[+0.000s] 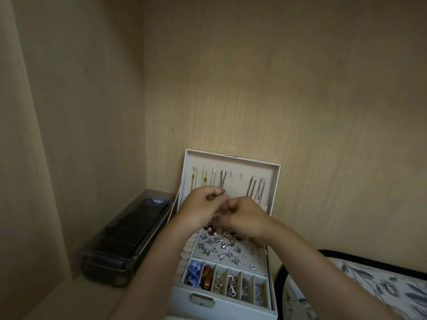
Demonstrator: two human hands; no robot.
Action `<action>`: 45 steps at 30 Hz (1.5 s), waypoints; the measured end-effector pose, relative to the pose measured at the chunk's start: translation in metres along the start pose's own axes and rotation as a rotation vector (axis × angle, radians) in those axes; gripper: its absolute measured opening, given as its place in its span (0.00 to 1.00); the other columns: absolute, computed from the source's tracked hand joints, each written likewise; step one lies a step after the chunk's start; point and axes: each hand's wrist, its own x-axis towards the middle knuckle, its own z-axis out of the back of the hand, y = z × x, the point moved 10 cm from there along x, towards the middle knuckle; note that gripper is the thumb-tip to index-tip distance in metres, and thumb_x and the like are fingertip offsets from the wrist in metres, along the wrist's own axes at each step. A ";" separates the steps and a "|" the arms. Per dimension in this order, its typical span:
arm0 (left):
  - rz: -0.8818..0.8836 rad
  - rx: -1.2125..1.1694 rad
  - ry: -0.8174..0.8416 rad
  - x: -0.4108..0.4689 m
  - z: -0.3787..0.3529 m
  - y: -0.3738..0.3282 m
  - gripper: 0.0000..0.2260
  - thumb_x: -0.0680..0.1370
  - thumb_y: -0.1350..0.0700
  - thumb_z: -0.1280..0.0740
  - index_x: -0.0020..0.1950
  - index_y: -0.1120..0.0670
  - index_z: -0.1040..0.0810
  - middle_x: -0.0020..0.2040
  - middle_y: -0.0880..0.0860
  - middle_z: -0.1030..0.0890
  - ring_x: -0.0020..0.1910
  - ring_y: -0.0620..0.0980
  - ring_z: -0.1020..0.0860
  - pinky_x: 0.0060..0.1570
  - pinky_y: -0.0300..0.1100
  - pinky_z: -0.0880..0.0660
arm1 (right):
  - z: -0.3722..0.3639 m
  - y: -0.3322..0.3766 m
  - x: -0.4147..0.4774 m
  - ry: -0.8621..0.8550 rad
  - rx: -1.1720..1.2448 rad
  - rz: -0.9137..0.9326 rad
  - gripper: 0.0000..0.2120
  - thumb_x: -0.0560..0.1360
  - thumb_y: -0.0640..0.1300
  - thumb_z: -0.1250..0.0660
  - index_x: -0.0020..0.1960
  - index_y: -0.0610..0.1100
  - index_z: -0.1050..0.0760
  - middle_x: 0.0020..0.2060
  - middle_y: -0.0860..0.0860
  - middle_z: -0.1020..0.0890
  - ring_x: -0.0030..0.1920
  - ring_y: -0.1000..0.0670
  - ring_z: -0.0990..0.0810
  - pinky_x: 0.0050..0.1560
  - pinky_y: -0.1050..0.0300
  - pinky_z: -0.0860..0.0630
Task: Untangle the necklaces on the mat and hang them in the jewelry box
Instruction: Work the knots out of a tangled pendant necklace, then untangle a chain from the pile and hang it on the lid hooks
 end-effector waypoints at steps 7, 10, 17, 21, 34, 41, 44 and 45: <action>-0.080 0.054 -0.044 0.005 0.016 -0.001 0.05 0.79 0.51 0.33 0.47 0.45 0.17 0.47 0.43 0.16 0.50 0.43 0.20 0.55 0.44 0.23 | 0.022 0.010 0.010 -0.228 -0.042 0.098 0.11 0.76 0.43 0.30 0.38 0.39 0.16 0.36 0.41 0.15 0.34 0.48 0.19 0.45 0.54 0.19; -0.121 0.321 -0.102 0.005 0.026 0.004 0.10 0.80 0.51 0.35 0.60 0.48 0.20 0.55 0.45 0.22 0.56 0.43 0.25 0.55 0.39 0.29 | 0.042 0.016 0.016 -0.330 -0.033 0.100 0.09 0.76 0.44 0.29 0.38 0.45 0.16 0.35 0.50 0.14 0.35 0.55 0.19 0.41 0.57 0.22; -0.256 0.758 -0.120 -0.002 0.016 -0.002 0.16 0.80 0.49 0.37 0.67 0.46 0.25 0.62 0.47 0.26 0.63 0.48 0.34 0.66 0.46 0.34 | 0.073 0.041 0.024 -0.466 -0.067 0.175 0.10 0.77 0.44 0.30 0.39 0.47 0.15 0.34 0.54 0.15 0.24 0.64 0.25 0.35 0.62 0.29; -0.263 0.833 -0.121 -0.004 0.011 -0.001 0.13 0.78 0.50 0.37 0.62 0.45 0.24 0.58 0.46 0.27 0.60 0.47 0.35 0.65 0.46 0.38 | 0.071 0.047 0.030 -0.485 -0.169 0.208 0.06 0.77 0.46 0.30 0.43 0.50 0.15 0.38 0.55 0.14 0.27 0.63 0.23 0.38 0.60 0.27; -0.273 0.830 -0.126 -0.005 0.009 -0.006 0.11 0.78 0.49 0.37 0.60 0.46 0.24 0.59 0.46 0.27 0.61 0.46 0.36 0.65 0.46 0.37 | 0.013 0.034 0.018 -0.209 -0.744 0.250 0.11 0.76 0.53 0.34 0.55 0.54 0.17 0.47 0.57 0.15 0.46 0.54 0.18 0.44 0.56 0.20; -0.280 0.802 -0.092 -0.008 -0.004 -0.023 0.13 0.78 0.49 0.37 0.63 0.47 0.25 0.59 0.47 0.25 0.60 0.48 0.32 0.61 0.47 0.32 | 0.044 0.026 -0.009 -0.216 -0.570 0.240 0.14 0.75 0.51 0.30 0.59 0.53 0.18 0.53 0.56 0.16 0.52 0.55 0.18 0.54 0.52 0.20; -0.289 0.701 -0.022 -0.017 -0.029 -0.039 0.13 0.79 0.49 0.37 0.62 0.46 0.24 0.58 0.46 0.23 0.60 0.46 0.30 0.60 0.48 0.29 | 0.071 0.011 -0.035 -0.236 -0.505 0.213 0.13 0.74 0.53 0.29 0.57 0.53 0.17 0.49 0.57 0.16 0.49 0.57 0.19 0.53 0.54 0.20; -0.290 0.667 0.005 -0.022 -0.039 -0.043 0.12 0.79 0.49 0.37 0.62 0.46 0.24 0.57 0.45 0.23 0.59 0.45 0.30 0.59 0.48 0.28 | 0.080 0.003 -0.046 -0.235 -0.475 0.199 0.12 0.74 0.52 0.29 0.56 0.53 0.16 0.47 0.57 0.16 0.48 0.58 0.19 0.53 0.54 0.20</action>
